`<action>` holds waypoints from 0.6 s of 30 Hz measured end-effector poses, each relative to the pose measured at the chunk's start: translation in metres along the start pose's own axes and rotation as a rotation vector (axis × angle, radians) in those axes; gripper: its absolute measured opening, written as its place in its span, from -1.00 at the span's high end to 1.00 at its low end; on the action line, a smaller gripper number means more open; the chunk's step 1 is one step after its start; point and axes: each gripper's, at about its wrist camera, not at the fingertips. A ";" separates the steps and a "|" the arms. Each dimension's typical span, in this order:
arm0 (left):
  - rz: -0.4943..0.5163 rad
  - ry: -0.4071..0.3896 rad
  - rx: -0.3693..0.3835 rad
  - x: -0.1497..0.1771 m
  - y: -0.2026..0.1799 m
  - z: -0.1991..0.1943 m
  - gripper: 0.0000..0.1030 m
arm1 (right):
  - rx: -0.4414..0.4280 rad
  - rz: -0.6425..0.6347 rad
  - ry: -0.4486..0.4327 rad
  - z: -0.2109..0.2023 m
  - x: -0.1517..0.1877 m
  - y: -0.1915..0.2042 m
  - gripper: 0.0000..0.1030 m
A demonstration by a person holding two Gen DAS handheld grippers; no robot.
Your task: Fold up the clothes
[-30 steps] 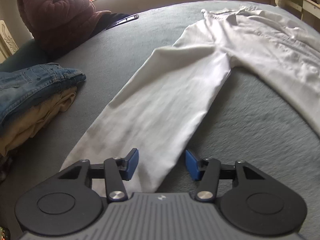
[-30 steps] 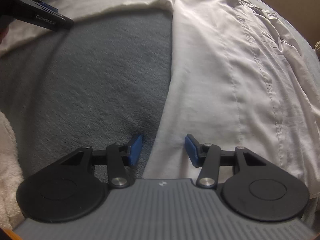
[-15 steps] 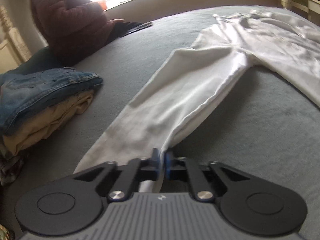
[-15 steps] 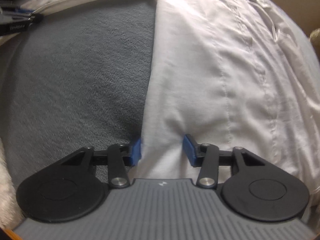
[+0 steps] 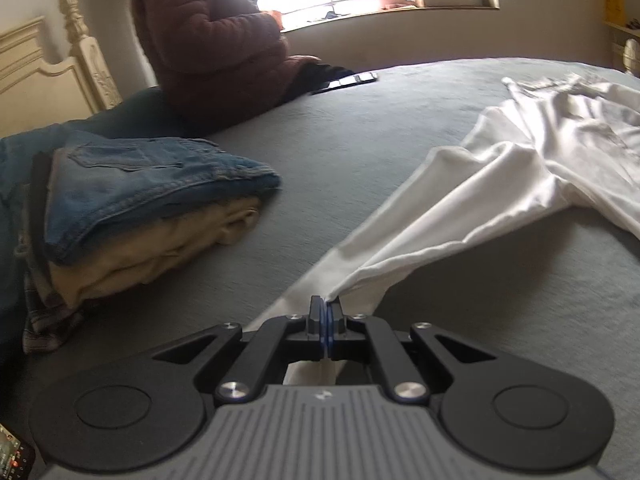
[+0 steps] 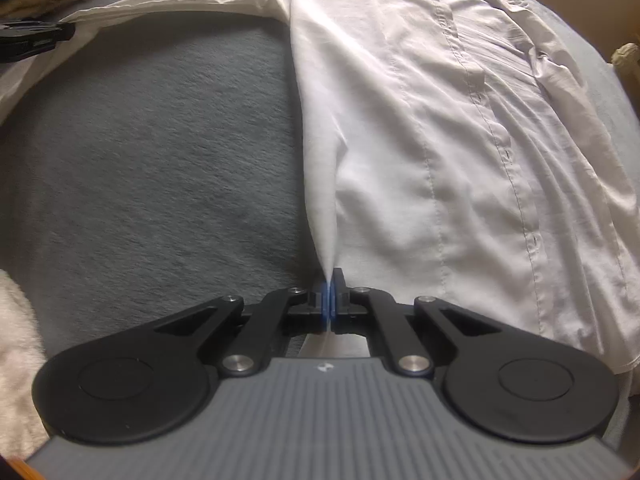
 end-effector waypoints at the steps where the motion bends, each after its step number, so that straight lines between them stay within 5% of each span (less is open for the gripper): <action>1: -0.007 0.003 -0.009 0.000 0.004 0.002 0.97 | -0.007 -0.009 -0.001 -0.001 -0.001 0.003 1.00; 18: -0.090 0.050 -0.147 0.009 0.071 0.017 0.97 | -0.218 -0.053 0.049 0.006 -0.017 0.038 1.00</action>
Point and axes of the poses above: each gripper's, at about its wrist camera, not at the fingertips, and z roughly the way its jaws point, y to its left, x to its underside, and after that the axes turned 12 degrees about z, right-handed
